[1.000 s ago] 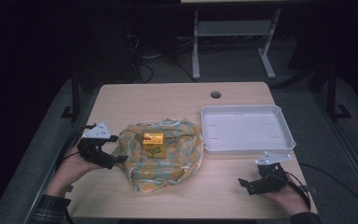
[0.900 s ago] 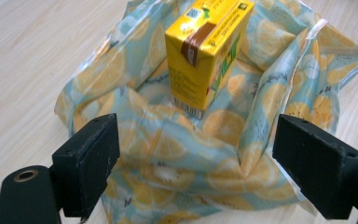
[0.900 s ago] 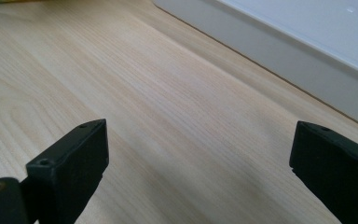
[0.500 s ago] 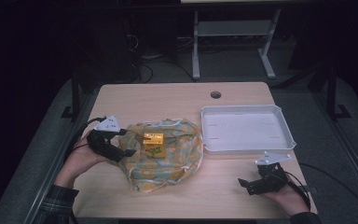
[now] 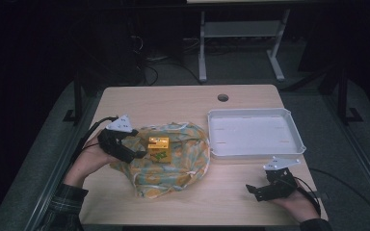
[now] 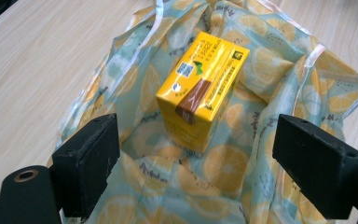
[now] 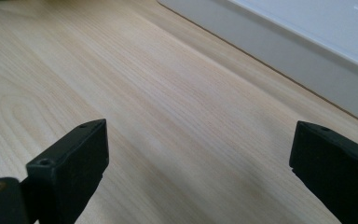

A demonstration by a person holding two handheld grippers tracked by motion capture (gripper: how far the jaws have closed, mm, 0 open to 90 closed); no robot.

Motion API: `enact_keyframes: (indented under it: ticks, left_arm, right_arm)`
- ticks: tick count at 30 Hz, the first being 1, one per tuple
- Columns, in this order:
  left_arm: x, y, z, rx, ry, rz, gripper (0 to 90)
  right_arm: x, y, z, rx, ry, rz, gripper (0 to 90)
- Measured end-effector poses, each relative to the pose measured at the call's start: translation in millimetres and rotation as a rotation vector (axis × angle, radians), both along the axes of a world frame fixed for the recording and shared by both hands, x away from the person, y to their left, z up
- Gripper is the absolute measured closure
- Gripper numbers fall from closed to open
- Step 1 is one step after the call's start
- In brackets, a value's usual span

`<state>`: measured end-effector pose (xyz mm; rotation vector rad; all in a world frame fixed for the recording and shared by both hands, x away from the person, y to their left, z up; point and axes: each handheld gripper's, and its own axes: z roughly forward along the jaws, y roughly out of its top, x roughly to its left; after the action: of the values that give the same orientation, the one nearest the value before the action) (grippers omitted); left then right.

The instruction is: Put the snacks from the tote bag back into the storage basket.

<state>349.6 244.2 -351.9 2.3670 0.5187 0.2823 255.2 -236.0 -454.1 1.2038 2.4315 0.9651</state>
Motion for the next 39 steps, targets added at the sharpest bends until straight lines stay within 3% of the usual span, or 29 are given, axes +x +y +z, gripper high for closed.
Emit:
enact_keyframes:
  ticks: [14, 19, 21, 33, 34, 39]
  left_arm:
    - [12.5, -19.3, -1.5, 0.004, 0.005, -0.034, 14.6]
    - [17.8, -25.2, -2.5, 0.024, 0.005, -0.054, 14.7]
    - [19.6, -27.7, -3.9, 0.011, 0.005, -0.06, 15.4]
    - [30.0, -41.6, -7.6, 0.096, 0.023, -0.135, 17.4]
    - [30.2, -43.1, -9.0, 0.081, 0.03, -0.127, 17.4]
    - [35.4, -46.4, -13.4, 0.129, 0.043, -0.159, 18.0]
  right_arm:
    - [0.3, -0.1, -0.7, -0.001, 0.005, 0.006, 4.2]
    - [0.1, -0.4, -0.4, 0.001, 0.014, 0.002, 4.1]
    - [0.2, -0.5, -0.6, 0.001, 0.015, 0.003, 4.2]
    - [1.2, -0.7, -1.4, 0.002, 0.013, 0.01, 4.1]
    - [1.1, -0.6, -1.4, 0.003, 0.015, 0.009, 4.1]
    - [0.7, -1.5, -1.7, 0.0, 0.016, 0.005, 4.1]
